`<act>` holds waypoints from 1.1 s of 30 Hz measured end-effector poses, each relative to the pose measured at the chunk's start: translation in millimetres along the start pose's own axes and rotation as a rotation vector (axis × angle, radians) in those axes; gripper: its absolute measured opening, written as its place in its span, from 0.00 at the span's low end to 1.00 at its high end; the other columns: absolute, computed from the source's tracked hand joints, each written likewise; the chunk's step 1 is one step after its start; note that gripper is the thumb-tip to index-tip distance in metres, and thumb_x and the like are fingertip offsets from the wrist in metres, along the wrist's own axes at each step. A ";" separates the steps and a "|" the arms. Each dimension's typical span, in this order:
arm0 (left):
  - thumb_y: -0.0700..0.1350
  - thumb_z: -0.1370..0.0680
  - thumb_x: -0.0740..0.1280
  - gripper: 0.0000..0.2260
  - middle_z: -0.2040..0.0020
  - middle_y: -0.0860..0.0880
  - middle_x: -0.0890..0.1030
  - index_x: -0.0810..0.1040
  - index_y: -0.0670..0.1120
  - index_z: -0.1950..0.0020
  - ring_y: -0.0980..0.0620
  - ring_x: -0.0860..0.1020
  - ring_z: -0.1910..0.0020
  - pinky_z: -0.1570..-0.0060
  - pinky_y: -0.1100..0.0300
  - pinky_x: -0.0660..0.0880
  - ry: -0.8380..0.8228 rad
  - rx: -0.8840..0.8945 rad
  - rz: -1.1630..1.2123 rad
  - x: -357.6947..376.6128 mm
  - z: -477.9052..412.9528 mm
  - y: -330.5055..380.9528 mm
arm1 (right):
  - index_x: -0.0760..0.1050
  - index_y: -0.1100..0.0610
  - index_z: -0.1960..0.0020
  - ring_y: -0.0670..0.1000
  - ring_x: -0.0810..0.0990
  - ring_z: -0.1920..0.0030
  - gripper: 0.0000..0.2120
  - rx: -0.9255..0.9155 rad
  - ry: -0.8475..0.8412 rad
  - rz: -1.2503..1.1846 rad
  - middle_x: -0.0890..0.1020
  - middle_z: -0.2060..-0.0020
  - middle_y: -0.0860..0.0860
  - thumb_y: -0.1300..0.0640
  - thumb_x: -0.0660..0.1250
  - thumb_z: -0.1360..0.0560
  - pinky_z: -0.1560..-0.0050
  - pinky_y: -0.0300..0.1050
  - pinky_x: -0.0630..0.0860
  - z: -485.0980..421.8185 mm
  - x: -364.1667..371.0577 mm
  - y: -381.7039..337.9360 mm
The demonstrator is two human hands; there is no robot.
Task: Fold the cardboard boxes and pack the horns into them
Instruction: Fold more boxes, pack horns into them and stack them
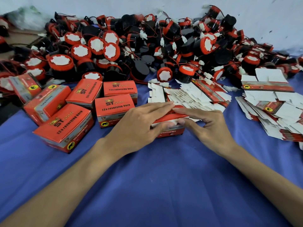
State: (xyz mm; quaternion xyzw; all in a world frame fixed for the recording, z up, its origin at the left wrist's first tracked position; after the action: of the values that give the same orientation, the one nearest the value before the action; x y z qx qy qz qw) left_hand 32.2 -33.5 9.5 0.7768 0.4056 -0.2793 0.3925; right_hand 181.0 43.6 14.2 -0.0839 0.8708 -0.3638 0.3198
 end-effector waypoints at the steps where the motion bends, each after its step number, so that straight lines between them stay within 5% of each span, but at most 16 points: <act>1: 0.54 0.21 0.61 0.23 0.33 0.48 0.76 0.73 0.42 0.30 0.50 0.74 0.34 0.35 0.53 0.72 0.003 0.011 0.010 -0.2 0.2 0.1 | 0.76 0.54 0.40 0.33 0.79 0.46 0.16 -0.008 -0.005 0.006 0.80 0.50 0.36 0.55 0.68 0.28 0.46 0.30 0.74 -0.4 0.0 -0.5; 19: 0.51 0.21 0.64 0.21 0.33 0.48 0.76 0.76 0.41 0.33 0.50 0.74 0.33 0.34 0.52 0.72 0.031 0.088 -0.022 0.4 3.7 1.0 | 0.74 0.59 0.40 0.46 0.81 0.45 0.19 -0.159 -0.090 0.099 0.81 0.46 0.50 0.60 0.71 0.29 0.44 0.42 0.78 1.3 -2.6 0.1; 23: 0.50 0.21 0.64 0.20 0.33 0.48 0.76 0.76 0.41 0.33 0.50 0.74 0.33 0.34 0.54 0.71 0.049 0.120 -0.089 1.2 4.2 4.6 | 0.73 0.59 0.40 0.47 0.81 0.46 0.19 -0.348 -0.152 0.346 0.81 0.48 0.50 0.62 0.71 0.30 0.40 0.46 0.76 -1.0 -8.7 -10.3; 28: 0.50 0.21 0.64 0.18 0.35 0.48 0.78 0.77 0.42 0.35 0.50 0.76 0.35 0.36 0.54 0.74 0.092 0.157 -0.156 0.5 4.0 7.6 | 0.84 0.59 0.48 0.53 0.86 0.59 0.09 -0.549 -0.071 0.761 0.86 0.61 0.53 0.58 0.69 0.26 0.52 0.52 0.82 0.3 -12.2 -26.0; 33: 0.52 0.23 0.66 0.18 0.38 0.48 0.80 0.80 0.43 0.38 0.51 0.77 0.37 0.41 0.54 0.77 0.116 0.162 -0.201 -0.1 3.0 8.7 | 0.83 0.64 0.51 0.62 0.84 0.63 0.22 -0.379 -0.121 0.811 0.86 0.59 0.58 0.45 0.64 0.24 0.64 0.57 0.82 0.4 -14.7 -27.6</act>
State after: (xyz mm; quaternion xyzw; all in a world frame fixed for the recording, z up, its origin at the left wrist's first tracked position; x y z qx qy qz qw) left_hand 39.3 -39.2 11.3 0.7762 0.4796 -0.3038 0.2743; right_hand 190.4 29.0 40.3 0.1859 0.8644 -0.0377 0.4657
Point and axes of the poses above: each hand's wrist, its own z-axis away from the middle knuckle, its own x-axis out of the palm, y = z × x, the point moved 5 cm from there along -z, towards the middle knuckle
